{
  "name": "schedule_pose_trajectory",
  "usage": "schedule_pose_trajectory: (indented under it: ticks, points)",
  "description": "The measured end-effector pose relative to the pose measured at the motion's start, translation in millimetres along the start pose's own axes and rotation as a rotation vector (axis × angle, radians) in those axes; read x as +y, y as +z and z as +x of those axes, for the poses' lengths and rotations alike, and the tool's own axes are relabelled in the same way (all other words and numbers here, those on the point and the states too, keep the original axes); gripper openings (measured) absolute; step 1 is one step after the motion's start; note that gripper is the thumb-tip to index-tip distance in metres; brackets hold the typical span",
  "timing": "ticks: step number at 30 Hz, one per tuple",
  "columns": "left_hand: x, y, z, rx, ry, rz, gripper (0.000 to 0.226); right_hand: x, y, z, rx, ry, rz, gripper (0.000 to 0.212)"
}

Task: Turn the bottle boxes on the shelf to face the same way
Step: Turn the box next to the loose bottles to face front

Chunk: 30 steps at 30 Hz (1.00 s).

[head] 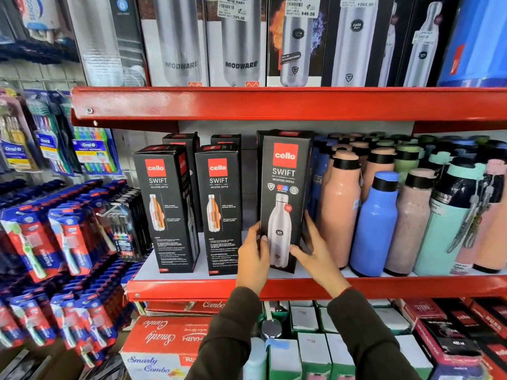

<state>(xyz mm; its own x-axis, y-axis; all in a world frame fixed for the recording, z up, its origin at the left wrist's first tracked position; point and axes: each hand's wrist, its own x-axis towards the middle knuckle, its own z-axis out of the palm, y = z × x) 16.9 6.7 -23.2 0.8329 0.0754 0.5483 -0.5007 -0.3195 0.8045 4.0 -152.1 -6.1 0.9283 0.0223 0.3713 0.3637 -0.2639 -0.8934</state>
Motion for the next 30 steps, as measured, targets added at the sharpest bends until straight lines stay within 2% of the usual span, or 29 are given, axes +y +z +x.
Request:
schedule_pose_trajectory:
  ticks: [4,11,17,30]
  points:
    - [-1.9,4.7,-1.4,-0.001,-0.01,-0.009,0.036,3.1,2.0,3.3,-0.025,0.013,-0.051,0.08]
    - [-4.6,19.9,2.1,0.065,-0.103,0.018,0.032,11.7,4.0,11.9,0.021,0.002,-0.176,0.077]
    - [-14.5,27.3,6.6,0.08,-0.176,0.082,0.031,17.1,11.3,17.3,0.029,0.046,-0.202,0.075]
    - [-15.0,29.8,3.1,0.108,-0.176,0.105,0.031,24.2,12.1,17.8,0.025,0.039,-0.186,0.073]
